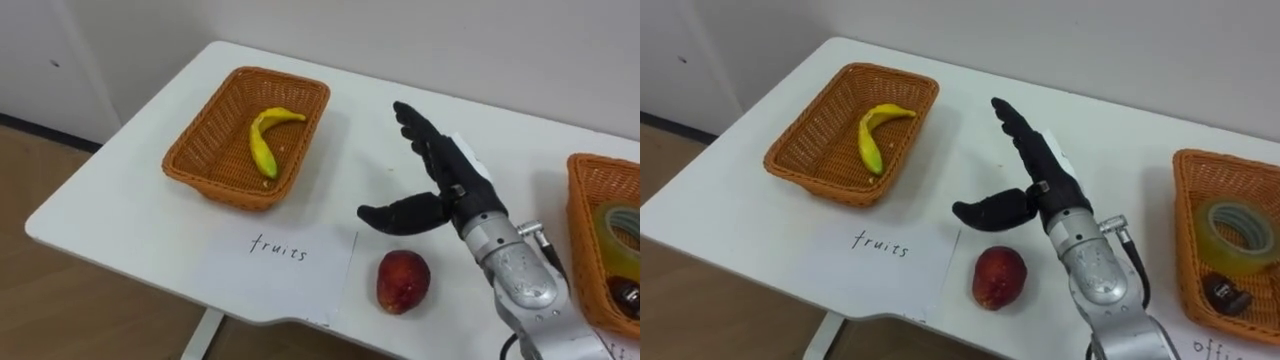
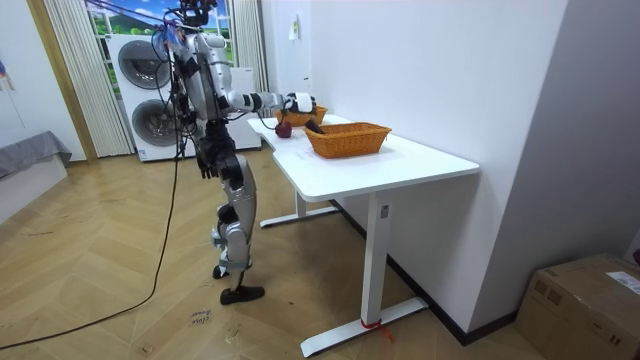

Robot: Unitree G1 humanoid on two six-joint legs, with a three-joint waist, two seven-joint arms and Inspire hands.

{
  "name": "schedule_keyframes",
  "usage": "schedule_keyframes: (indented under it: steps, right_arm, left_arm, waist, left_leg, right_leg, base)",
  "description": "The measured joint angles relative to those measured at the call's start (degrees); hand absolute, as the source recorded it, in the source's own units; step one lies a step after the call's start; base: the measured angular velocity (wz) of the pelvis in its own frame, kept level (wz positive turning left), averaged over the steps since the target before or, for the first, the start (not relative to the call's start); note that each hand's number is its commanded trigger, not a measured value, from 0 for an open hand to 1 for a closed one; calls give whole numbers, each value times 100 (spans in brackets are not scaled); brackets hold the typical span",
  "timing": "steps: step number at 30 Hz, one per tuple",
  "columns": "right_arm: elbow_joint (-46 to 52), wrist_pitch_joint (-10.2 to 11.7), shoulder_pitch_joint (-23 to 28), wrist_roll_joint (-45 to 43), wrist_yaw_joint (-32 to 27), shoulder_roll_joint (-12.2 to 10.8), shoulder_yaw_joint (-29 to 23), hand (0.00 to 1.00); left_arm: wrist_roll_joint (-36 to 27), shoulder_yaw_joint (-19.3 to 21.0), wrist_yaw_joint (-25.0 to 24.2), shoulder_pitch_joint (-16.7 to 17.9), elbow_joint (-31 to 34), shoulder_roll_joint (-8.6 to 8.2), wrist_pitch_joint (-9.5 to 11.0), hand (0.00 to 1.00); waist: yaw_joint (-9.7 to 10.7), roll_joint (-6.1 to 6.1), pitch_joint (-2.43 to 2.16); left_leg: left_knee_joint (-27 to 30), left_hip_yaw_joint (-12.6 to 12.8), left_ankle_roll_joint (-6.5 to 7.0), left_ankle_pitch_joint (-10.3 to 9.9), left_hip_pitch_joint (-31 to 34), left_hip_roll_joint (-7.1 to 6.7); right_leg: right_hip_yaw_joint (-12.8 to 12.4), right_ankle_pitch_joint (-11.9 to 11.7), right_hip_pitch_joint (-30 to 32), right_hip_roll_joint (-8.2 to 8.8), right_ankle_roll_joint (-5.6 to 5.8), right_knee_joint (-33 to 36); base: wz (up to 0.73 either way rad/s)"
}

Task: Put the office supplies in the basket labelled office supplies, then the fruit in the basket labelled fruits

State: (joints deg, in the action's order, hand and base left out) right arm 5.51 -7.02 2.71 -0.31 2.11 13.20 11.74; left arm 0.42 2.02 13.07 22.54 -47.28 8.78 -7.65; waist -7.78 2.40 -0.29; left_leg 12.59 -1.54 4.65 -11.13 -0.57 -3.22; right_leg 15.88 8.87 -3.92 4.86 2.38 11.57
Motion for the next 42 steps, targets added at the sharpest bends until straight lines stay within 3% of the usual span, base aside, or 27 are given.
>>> schedule_keyframes:
  steps: [9, 20, 24, 28, 42]
  right_arm:
    - [-35, -4, 194, 42, 376, -108, 20, 0]
    - [-101, -4, 448, 47, 639, -174, 23, 0]
    - [-111, -4, 625, 41, 683, -184, 46, 0]
    - [-103, 8, 754, -4, 683, -188, 49, 0]
    - [-104, 209, 896, -3, 735, -205, 46, 0]
  left_arm:
    - [-97, 1, 17, -55, -18, -39, 64, 0]
    - [-126, -6, 14, -189, -262, -39, 120, 0]
    - [-411, -56, 6, -277, -262, -38, 153, 0]
    - [-653, -59, 10, -345, -260, -38, 178, 0]
    - [-663, -48, -6, -424, -257, -40, 324, 0]
  waist:
    - [-23, -4, 5]
    - [67, -38, 32]
    - [154, -58, 41]
    - [247, -51, 37]
    - [276, -34, 3]
  left_leg:
    - [1, 81, -4, -3, -3, 26]
    - [9, 130, -7, -20, 89, 38]
    - [3, 147, -8, -18, 126, 40]
    - [-37, 160, -7, -18, 119, 42]
    - [-109, 268, 1, -10, 93, 52]
  right_leg:
    - [-9, 0, 22, -9, 0, 1]
    - [-145, -12, 135, -29, -7, 9]
    - [-159, -12, 194, -35, -7, 15]
    - [-160, -12, 211, -37, -7, 14]
    - [-188, -12, 248, -37, -7, 1]
  base:
    - [-3]
    - [-2]
    - [-5]
    - [0]
    - [-2]
